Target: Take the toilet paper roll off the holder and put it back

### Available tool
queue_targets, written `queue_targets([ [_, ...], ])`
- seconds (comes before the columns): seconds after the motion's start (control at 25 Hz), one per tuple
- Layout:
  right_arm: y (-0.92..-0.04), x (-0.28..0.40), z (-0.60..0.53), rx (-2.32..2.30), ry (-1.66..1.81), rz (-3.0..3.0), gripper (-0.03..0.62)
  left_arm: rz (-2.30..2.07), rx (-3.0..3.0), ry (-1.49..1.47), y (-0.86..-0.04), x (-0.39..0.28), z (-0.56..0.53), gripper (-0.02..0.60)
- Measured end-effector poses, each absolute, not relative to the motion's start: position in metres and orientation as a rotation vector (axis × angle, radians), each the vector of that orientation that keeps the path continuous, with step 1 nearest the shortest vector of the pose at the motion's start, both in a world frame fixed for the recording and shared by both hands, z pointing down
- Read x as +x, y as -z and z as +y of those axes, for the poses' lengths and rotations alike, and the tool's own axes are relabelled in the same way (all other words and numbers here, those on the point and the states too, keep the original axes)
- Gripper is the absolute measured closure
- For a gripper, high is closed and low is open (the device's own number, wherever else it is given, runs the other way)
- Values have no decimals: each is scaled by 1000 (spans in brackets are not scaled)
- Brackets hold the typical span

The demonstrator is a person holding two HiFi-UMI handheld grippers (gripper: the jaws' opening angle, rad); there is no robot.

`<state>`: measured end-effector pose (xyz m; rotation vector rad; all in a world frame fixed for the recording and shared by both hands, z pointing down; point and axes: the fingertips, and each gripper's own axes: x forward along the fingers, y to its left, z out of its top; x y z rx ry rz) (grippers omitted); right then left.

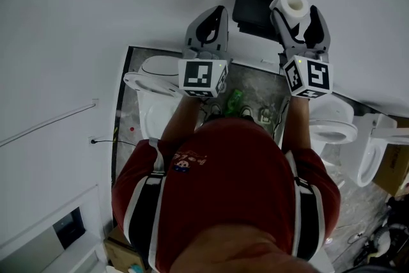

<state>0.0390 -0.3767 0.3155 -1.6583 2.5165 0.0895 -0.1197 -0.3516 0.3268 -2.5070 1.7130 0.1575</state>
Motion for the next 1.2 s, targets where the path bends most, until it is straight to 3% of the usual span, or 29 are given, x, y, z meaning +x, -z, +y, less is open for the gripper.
queue_targets([
  [1.2, -302, 139, -320, -1939, -133, 2197, 163, 1479, -2627, -208, -309, -60, -339, 563],
])
